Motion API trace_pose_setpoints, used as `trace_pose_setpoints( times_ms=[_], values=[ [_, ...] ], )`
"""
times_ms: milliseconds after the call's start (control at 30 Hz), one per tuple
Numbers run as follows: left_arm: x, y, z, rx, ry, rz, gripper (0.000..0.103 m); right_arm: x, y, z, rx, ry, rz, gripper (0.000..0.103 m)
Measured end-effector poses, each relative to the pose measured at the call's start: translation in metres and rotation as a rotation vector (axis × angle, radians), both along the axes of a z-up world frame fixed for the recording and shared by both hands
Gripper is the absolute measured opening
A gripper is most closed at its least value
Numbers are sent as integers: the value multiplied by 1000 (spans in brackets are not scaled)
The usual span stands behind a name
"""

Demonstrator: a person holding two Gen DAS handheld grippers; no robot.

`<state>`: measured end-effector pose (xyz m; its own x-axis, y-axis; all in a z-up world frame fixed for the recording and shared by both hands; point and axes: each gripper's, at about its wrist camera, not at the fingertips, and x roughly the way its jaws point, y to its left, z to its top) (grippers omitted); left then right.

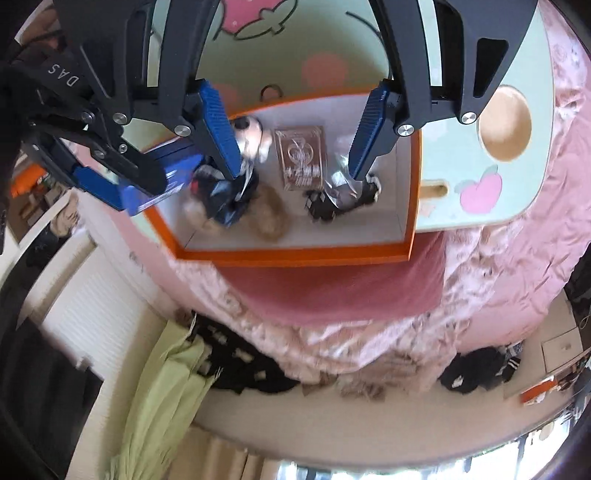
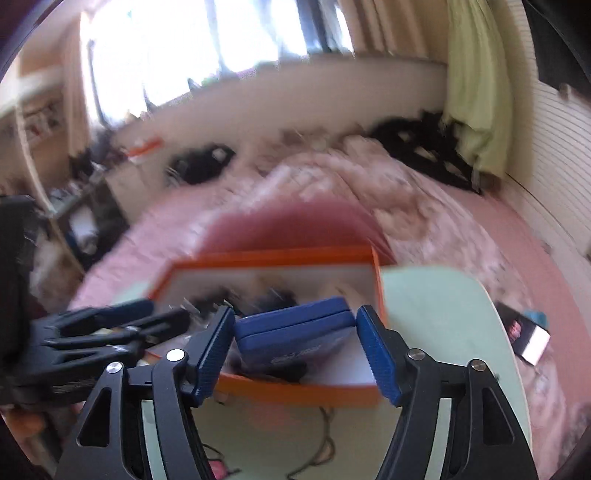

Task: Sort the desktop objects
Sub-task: 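Drop the blue tin into the box with right gripper while left drops the cup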

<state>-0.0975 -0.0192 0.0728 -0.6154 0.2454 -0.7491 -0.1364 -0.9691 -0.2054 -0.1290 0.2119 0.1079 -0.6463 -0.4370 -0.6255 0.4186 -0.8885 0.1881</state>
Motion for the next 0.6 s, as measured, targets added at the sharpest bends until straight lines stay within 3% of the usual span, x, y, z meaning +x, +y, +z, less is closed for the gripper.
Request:
trace_pose_setpoints(
  times_ms=[200, 367, 500, 600],
  values=[
    [27, 2, -6, -42, 24, -7, 62, 23, 10, -5, -16, 15, 10, 77],
    [45, -1, -2, -75, 57, 7, 69, 25, 9, -5, 10, 24, -2, 82],
    [60, 1, -1, -79, 45, -19, 69, 38, 13, -10, 9, 19, 17, 82],
    [76, 10, -9, -127, 12, -52, 69, 58, 16, -22, 51, 7, 39, 83]
  ],
)
